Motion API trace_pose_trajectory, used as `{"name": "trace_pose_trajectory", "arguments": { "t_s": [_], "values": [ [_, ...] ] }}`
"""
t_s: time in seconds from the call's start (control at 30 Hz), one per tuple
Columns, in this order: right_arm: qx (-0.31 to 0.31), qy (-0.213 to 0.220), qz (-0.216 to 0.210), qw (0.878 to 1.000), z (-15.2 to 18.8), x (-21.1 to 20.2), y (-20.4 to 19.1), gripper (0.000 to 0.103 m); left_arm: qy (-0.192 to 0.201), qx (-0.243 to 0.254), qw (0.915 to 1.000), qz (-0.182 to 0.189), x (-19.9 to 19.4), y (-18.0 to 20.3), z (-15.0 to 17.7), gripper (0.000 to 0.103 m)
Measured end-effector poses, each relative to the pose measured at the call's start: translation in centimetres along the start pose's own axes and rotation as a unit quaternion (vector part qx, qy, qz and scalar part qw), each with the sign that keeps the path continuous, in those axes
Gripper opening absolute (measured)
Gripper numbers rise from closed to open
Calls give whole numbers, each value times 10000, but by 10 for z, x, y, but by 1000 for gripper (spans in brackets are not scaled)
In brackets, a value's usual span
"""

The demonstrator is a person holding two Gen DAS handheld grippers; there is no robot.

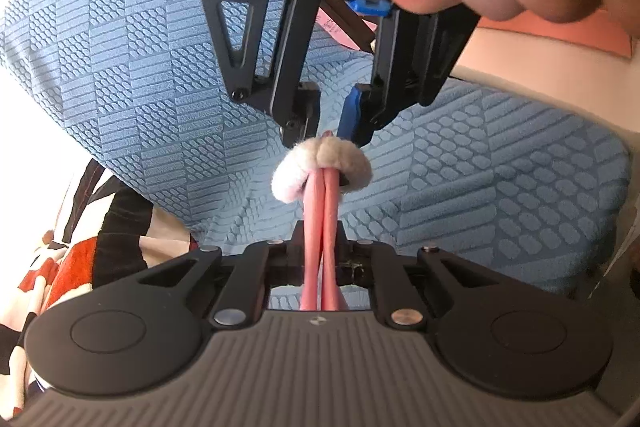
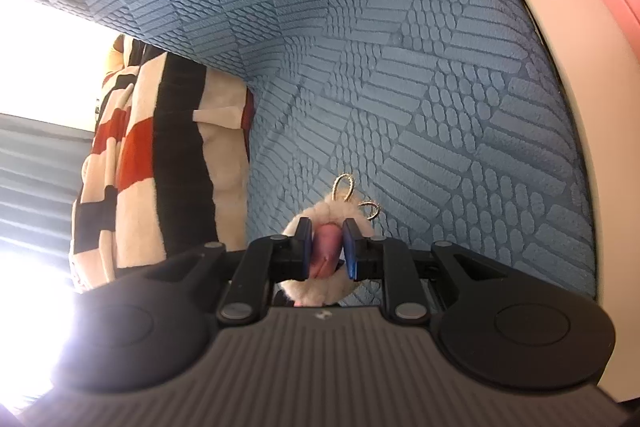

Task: Organize objects
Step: 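Slide the hair tie over the folded pink bundle with the right tool while the left tool holds it, then push the white hair tie further along the pink bundle with the right tool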

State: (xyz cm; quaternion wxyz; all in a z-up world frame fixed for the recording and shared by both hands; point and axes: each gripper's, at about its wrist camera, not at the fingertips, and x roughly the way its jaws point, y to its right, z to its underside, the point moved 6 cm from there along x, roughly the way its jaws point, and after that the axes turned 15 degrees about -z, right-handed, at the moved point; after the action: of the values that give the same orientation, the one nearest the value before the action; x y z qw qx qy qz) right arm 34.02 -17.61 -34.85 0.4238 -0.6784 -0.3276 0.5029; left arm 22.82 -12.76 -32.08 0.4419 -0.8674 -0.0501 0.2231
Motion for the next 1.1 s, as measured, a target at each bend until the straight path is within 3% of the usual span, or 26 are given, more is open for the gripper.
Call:
{"name": "trace_pose_trajectory", "arguments": {
  "t_s": [0.4, 0.7, 0.93, 1.1],
  "values": [
    [177, -184, 100, 9996, -8, 9, 12, 21, 319, 419, 9985, -132, -5, 8, 1, 11],
    [76, -364, 112, 9992, 4, 11, 5, 22, 233, 343, 9990, -160, 5, 5, 2, 11],
    [395, -197, -33, 9990, 0, 0, 12, 22, 159, 290, 9993, -170, 12, 3, 3, 12],
    [365, -389, -128, 9985, 8, 6, 9, 21, 45, 174, 9997, -178, 10, 2, 7, 12]
  ]
}}
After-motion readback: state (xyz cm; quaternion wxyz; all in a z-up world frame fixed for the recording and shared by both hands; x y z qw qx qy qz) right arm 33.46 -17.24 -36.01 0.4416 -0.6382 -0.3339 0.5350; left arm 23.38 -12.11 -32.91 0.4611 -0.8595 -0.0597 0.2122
